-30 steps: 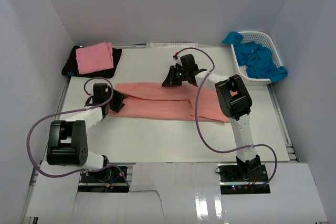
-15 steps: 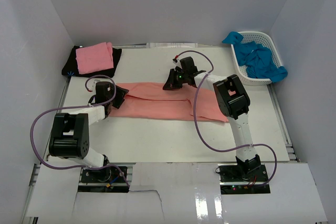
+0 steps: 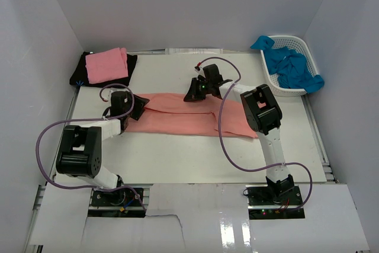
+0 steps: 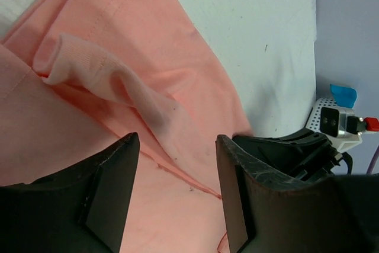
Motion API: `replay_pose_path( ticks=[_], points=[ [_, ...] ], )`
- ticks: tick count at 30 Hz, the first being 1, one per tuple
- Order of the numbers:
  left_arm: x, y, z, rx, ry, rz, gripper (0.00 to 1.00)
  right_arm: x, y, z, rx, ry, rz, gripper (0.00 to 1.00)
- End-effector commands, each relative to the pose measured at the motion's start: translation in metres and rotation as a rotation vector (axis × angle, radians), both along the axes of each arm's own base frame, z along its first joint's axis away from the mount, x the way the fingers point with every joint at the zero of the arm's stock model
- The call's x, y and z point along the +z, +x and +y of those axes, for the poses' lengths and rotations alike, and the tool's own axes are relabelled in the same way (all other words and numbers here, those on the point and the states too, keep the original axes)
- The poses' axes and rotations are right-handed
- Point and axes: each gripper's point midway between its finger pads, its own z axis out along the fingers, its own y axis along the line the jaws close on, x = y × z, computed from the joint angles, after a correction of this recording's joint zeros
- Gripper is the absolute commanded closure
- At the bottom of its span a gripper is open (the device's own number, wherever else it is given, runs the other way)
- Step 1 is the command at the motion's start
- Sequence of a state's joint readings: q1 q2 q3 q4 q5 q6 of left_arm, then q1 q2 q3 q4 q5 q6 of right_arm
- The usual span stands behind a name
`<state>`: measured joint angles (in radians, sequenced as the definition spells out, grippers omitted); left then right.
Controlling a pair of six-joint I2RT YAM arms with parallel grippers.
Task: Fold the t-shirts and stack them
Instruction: Fold the other side of the tshirt into a rectangle
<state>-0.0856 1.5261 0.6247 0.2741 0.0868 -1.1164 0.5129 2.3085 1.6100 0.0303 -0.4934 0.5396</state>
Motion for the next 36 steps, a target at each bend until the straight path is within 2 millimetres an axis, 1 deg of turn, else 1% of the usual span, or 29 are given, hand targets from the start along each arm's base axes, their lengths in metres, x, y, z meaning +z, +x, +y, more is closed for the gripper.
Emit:
replay_pose_path(
  ticks=[1,4,6,7,8,11,14,18,19,24,25,26,27,28,30,33,34,36],
  points=[
    [0.006,0.01,-0.002,-0.004,0.001,-0.028,0.35,0.007,-0.002,0.001,0.023,-0.004,-0.025,0.92],
    [-0.005,0.013,-0.001,0.002,0.007,-0.006,0.37,0.008,-0.003,0.001,0.024,-0.008,-0.027,0.92],
    [-0.008,0.016,-0.002,-0.004,0.017,-0.006,0.38,0.009,-0.004,0.0,0.028,-0.009,-0.028,0.92],
    [-0.004,0.02,-0.002,-0.003,0.02,-0.018,0.39,0.009,-0.006,0.0,0.031,-0.007,-0.026,0.92],
    [-0.007,0.021,0.0,-0.002,0.026,-0.013,0.39,0.009,-0.007,0.0,0.031,-0.009,-0.023,0.92],
    [-0.005,0.027,0.002,0.008,0.043,-0.026,0.39,0.01,-0.008,-0.002,0.036,-0.017,-0.033,0.92],
    [-0.003,0.031,0.006,0.02,0.063,-0.037,0.39,0.003,-0.015,-0.01,0.035,-0.047,-0.01,0.92],
    [0.001,0.033,0.008,0.027,0.079,-0.051,0.4,-0.002,-0.022,-0.012,0.038,-0.053,0.011,0.92],
    [0.002,0.036,0.014,0.048,0.106,-0.056,0.4,-0.002,-0.023,-0.012,0.041,-0.05,0.015,0.92],
    [-0.006,0.035,0.02,0.065,0.139,-0.045,0.41,-0.007,-0.03,-0.016,0.036,-0.054,0.029,0.92],
    [-0.009,0.034,0.023,0.072,0.154,-0.039,0.43,-0.007,-0.03,-0.016,0.039,-0.054,0.028,0.92],
    [-0.01,0.034,0.024,0.075,0.162,-0.041,0.47,-0.007,-0.031,-0.017,0.039,-0.054,0.026,0.92],
    [-0.011,0.034,0.025,0.079,0.17,-0.04,0.57,-0.008,-0.032,-0.018,0.038,-0.058,0.027,0.92],
    [-0.012,0.034,0.027,0.082,0.178,-0.04,0.6,-0.006,-0.032,-0.018,0.04,-0.057,0.022,0.92],
    [-0.011,0.036,0.029,0.08,0.198,-0.046,0.64,-0.007,-0.033,-0.018,0.041,-0.06,0.025,0.92],
    [-0.009,0.036,0.028,0.071,0.205,-0.052,0.65,-0.005,-0.032,-0.018,0.04,-0.059,0.022,0.92],
    [-0.005,0.036,0.029,0.07,0.21,-0.061,0.67,-0.005,-0.032,-0.019,0.038,-0.059,0.022,0.92],
    [0.0,0.037,0.03,0.064,0.231,-0.078,0.76,-0.004,-0.032,-0.019,0.038,-0.059,0.02,0.92]
  ],
)
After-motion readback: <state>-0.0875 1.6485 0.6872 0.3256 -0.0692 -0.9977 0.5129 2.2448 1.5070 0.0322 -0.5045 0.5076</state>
